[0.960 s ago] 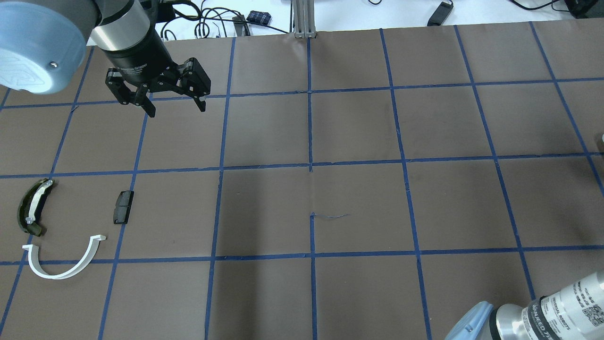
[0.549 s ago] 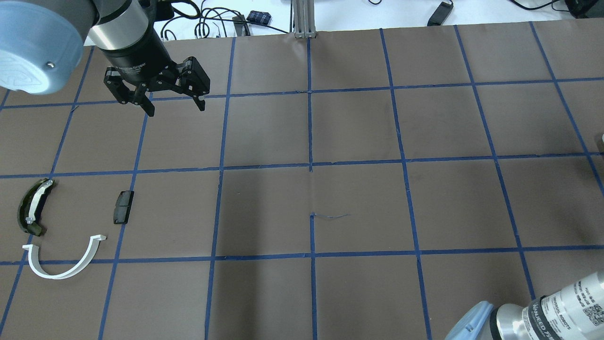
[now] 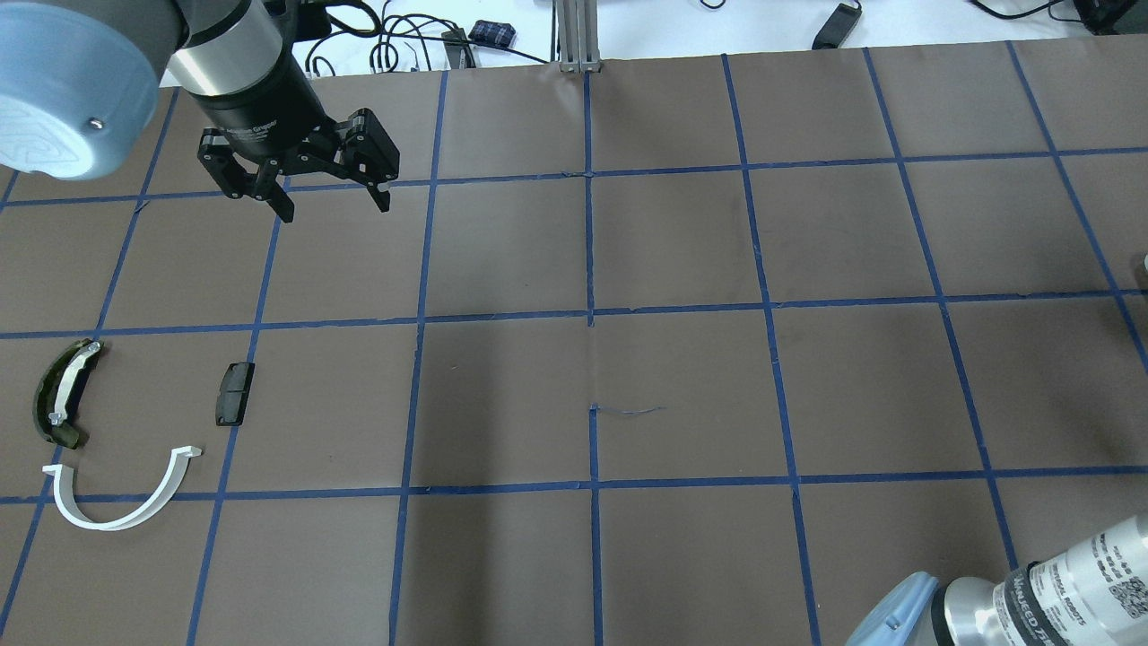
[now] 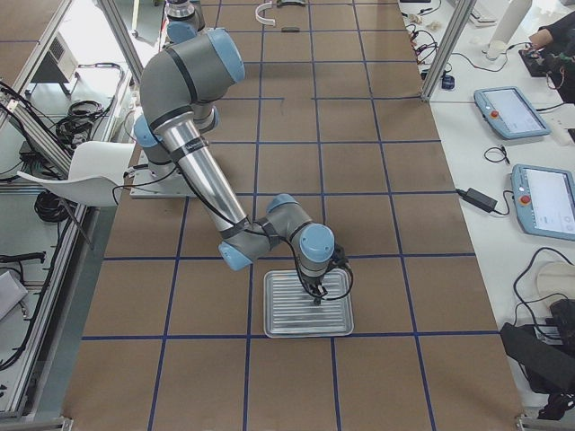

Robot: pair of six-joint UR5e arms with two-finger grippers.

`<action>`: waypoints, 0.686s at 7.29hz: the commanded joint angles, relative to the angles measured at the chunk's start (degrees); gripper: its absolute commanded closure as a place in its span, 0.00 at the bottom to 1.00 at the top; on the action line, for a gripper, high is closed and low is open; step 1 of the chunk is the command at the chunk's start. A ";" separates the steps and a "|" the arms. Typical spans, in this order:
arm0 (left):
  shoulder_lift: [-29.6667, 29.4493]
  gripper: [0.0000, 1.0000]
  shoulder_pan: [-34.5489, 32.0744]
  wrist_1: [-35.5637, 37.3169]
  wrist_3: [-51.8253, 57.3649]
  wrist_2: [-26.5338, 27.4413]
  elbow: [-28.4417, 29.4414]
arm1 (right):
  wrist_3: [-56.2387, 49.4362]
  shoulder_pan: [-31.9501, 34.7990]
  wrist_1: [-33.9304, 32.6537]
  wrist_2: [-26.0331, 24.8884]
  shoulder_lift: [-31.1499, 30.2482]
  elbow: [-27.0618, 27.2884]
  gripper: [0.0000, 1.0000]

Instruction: Place bearing gear from tray to pile

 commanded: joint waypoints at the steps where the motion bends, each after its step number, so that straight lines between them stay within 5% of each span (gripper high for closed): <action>1: -0.01 0.00 0.00 0.14 0.00 -0.02 0.16 | 0.93 -0.01 0.03 -0.08 0.50 -0.02 0.72; 3: 0.16 0.00 0.17 0.14 0.09 0.16 0.16 | 2.15 0.08 1.08 -0.70 -1.25 -0.81 0.76; 5: 0.42 0.00 0.09 -0.04 0.09 0.25 0.17 | 8.72 1.48 12.52 0.17 -13.14 -0.28 0.76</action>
